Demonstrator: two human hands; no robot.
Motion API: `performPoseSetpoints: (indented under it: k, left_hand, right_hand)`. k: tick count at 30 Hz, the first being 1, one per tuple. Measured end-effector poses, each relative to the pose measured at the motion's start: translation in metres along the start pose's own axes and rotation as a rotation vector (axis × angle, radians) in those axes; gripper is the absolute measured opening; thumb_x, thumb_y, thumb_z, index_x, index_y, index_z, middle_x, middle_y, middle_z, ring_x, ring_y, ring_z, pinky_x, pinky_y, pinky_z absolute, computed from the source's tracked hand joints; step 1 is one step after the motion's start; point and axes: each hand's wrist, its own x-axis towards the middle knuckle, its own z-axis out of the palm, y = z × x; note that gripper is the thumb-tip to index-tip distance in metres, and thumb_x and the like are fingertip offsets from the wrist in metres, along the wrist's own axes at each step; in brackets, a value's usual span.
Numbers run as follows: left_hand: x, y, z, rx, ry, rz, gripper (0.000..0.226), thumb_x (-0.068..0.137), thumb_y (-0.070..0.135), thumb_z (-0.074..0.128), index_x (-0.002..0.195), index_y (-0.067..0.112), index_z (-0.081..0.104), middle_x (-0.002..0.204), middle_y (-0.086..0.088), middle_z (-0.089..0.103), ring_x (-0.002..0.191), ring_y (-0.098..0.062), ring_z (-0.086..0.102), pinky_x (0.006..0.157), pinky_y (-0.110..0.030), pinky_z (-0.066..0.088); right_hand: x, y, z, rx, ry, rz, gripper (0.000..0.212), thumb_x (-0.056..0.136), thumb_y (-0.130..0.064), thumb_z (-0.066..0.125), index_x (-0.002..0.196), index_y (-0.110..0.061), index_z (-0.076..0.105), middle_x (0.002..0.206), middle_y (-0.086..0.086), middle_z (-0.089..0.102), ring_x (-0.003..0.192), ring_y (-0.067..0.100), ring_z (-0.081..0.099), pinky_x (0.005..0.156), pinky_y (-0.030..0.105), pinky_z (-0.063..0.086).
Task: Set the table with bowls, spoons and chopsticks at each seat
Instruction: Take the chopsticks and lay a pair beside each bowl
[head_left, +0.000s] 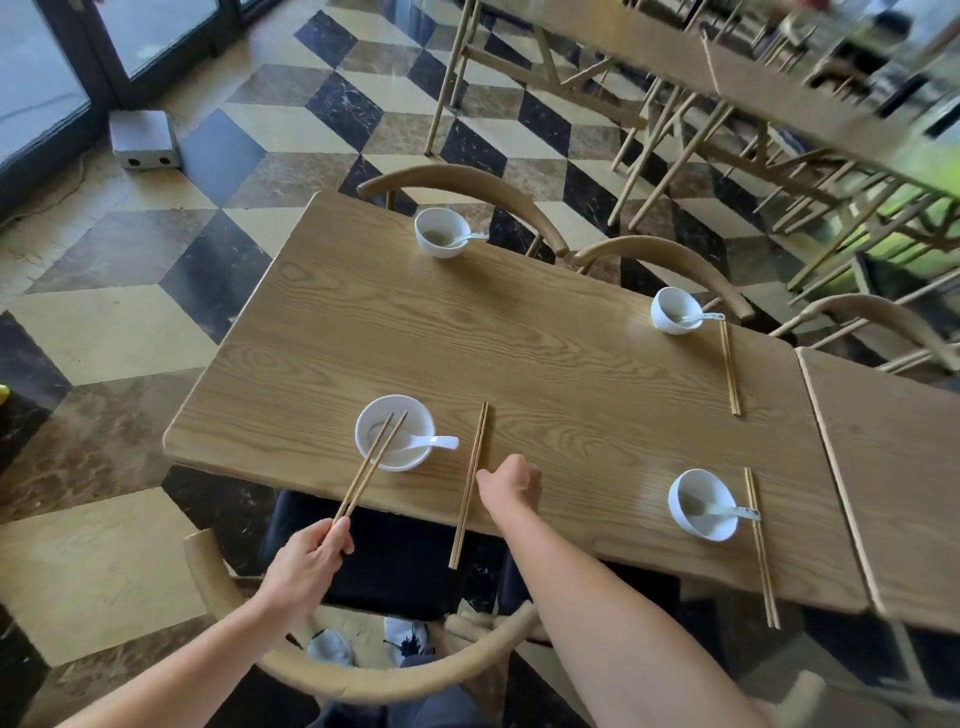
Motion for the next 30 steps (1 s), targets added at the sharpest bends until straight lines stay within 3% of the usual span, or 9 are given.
performPoseSetpoints:
  k: [2, 4, 7, 12, 17, 24, 30]
  left_hand:
    - [0.007, 0.012, 0.009, -0.002, -0.036, 0.01, 0.044, 0.103, 0.045, 0.042, 0.081, 0.011, 0.06, 0.05, 0.009, 0.037, 0.041, -0.012, 0.03, 0.044, -0.024, 0.022]
    - [0.009, 0.025, 0.021, -0.005, -0.083, 0.03, 0.043, 0.103, 0.043, 0.042, 0.08, 0.011, 0.059, 0.049, 0.009, 0.037, 0.039, -0.012, 0.029, 0.043, -0.022, 0.021]
    - [0.001, 0.044, 0.038, -0.051, -0.158, 0.046, 0.043, 0.103, 0.042, 0.041, 0.078, 0.012, 0.057, 0.049, 0.009, 0.035, 0.039, -0.011, 0.028, 0.039, -0.019, 0.021]
    - [-0.02, 0.069, 0.049, -0.109, -0.352, 0.052, 0.045, 0.104, 0.046, 0.039, 0.083, 0.01, 0.056, 0.053, 0.005, 0.034, 0.041, -0.01, 0.026, 0.043, -0.022, 0.02]
    - [-0.026, 0.075, 0.044, -0.064, -0.444, 0.097, 0.044, 0.103, 0.047, 0.041, 0.084, 0.011, 0.057, 0.053, 0.0, 0.041, 0.042, -0.013, 0.033, 0.043, -0.025, 0.033]
    - [-0.032, 0.075, 0.036, -0.042, -0.519, 0.071, 0.046, 0.1, 0.051, 0.045, 0.086, 0.009, 0.058, 0.052, -0.001, 0.048, 0.042, -0.015, 0.044, 0.041, -0.027, 0.042]
    - [-0.034, 0.078, 0.022, -0.034, -0.609, 0.027, 0.044, 0.103, 0.049, 0.04, 0.09, 0.012, 0.059, 0.059, -0.002, 0.05, 0.048, -0.015, 0.048, 0.049, -0.029, 0.047]
  right_hand:
    - [-0.008, 0.001, -0.004, 0.05, -0.021, -0.011, 0.022, 0.084, -0.024, 0.065, 0.068, -0.011, 0.058, 0.082, 0.01, 0.071, 0.069, 0.027, 0.071, 0.066, 0.034, 0.06]
    - [-0.025, 0.0, -0.011, 0.204, -0.105, -0.035, 0.024, 0.089, -0.024, 0.066, 0.073, -0.006, 0.066, 0.073, 0.009, 0.071, 0.057, 0.023, 0.07, 0.058, 0.033, 0.062]
    - [-0.053, 0.002, -0.022, 0.372, -0.291, -0.079, 0.029, 0.092, -0.029, 0.066, 0.09, -0.001, 0.071, 0.07, 0.004, 0.066, 0.052, 0.013, 0.058, 0.05, 0.023, 0.053]
    - [-0.077, 0.005, -0.029, 0.574, -0.41, -0.091, 0.017, 0.096, -0.017, 0.063, 0.088, -0.003, 0.07, 0.072, 0.007, 0.062, 0.052, 0.012, 0.051, 0.046, 0.023, 0.043]
    - [-0.084, 0.008, -0.034, 0.596, -0.442, -0.085, 0.016, 0.096, -0.01, 0.06, 0.094, 0.003, 0.068, 0.068, 0.007, 0.061, 0.052, 0.012, 0.051, 0.046, 0.022, 0.043]
    - [-0.093, 0.009, -0.033, 0.582, -0.485, -0.072, 0.011, 0.095, -0.009, 0.061, 0.09, -0.001, 0.065, 0.065, 0.006, 0.06, 0.05, 0.01, 0.053, 0.044, 0.02, 0.044]
    - [-0.092, 0.006, -0.035, 0.59, -0.586, -0.044, 0.018, 0.095, -0.008, 0.062, 0.077, -0.005, 0.061, 0.063, 0.007, 0.06, 0.048, 0.01, 0.052, 0.044, 0.019, 0.044]
